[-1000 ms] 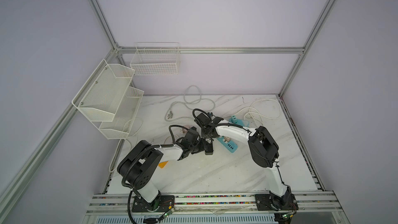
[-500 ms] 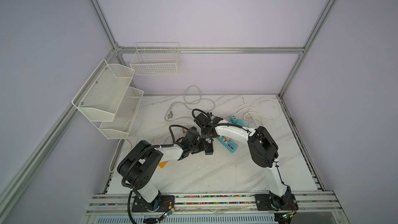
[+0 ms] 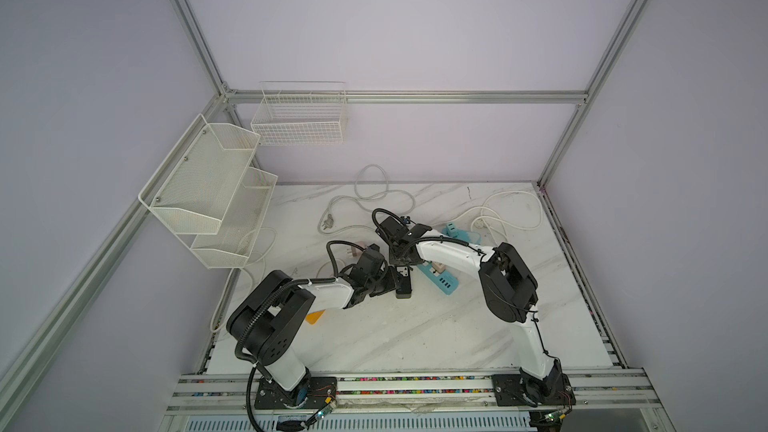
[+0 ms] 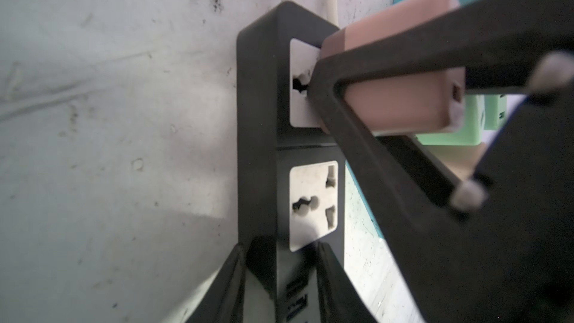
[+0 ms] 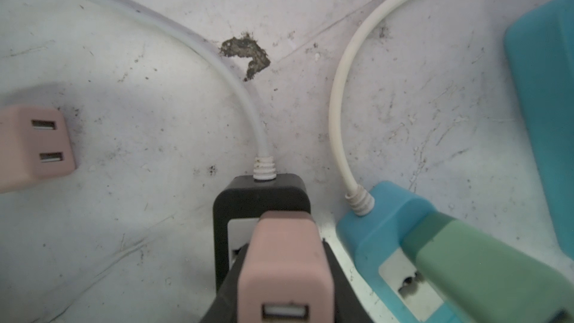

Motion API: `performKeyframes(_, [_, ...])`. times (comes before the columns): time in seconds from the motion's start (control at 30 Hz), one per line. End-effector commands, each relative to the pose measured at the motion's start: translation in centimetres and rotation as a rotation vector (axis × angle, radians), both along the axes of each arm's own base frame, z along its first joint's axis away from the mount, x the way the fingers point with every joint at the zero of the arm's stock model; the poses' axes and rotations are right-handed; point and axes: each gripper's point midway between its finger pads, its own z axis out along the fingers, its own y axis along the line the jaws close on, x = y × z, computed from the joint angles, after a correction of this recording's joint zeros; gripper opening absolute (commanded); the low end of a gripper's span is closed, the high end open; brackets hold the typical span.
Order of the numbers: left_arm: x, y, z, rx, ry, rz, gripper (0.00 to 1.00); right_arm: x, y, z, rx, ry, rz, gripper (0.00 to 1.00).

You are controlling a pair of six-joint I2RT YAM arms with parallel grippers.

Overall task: Pull the plug off the socket
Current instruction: 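Pull the second pink adapter out of the strip with the right gripper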

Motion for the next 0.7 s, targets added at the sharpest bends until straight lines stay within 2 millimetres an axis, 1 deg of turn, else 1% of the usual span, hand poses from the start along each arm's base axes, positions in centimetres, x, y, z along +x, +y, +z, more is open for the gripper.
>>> performKeyframes(0.0, [-6.6,5.0,-7.7,0.267,0.293,-0.005,0.36,0.6,0.4,1.4,0.012,-0.051,-0.014,0.26])
performKeyframes(0.13, [-6.7,5.0,-7.7,0.267,0.292,-0.003,0.36,1.6,-1.7,2.0,0.029,-0.049,-0.045,0.26])
performKeyframes(0.2, [-6.6,5.0,-7.7,0.268,0.290,-0.006,0.36,1.8,-2.1,2.3,0.026,-0.056,-0.053,0.26])
performKeyframes(0.23, [-6.6,5.0,-7.7,0.268,0.291,-0.006,0.36,2.0,-2.3,2.7,0.015,-0.071,-0.060,0.26])
performKeyframes(0.3, [-6.5,4.9,-7.7,0.267,0.291,-0.006,0.36,1.9,-1.5,2.8,0.021,-0.076,-0.048,0.26])
performKeyframes(0.37, [-6.5,4.9,-7.8,0.267,0.294,-0.006,0.36,1.4,-0.2,2.5,0.028,-0.072,-0.022,0.26])
performKeyframes(0.47, [-6.6,4.9,-7.8,0.266,0.295,-0.006,0.35,0.9,0.7,1.8,0.033,-0.036,-0.017,0.26])
performKeyframes(0.53, [-6.7,5.0,-7.8,0.268,0.295,-0.008,0.36,1.1,0.4,2.2,0.031,-0.049,-0.011,0.26])
performKeyframes(0.67, [-6.6,5.0,-7.9,0.271,0.297,-0.001,0.36,1.7,-1.1,2.7,0.032,-0.047,-0.032,0.27])
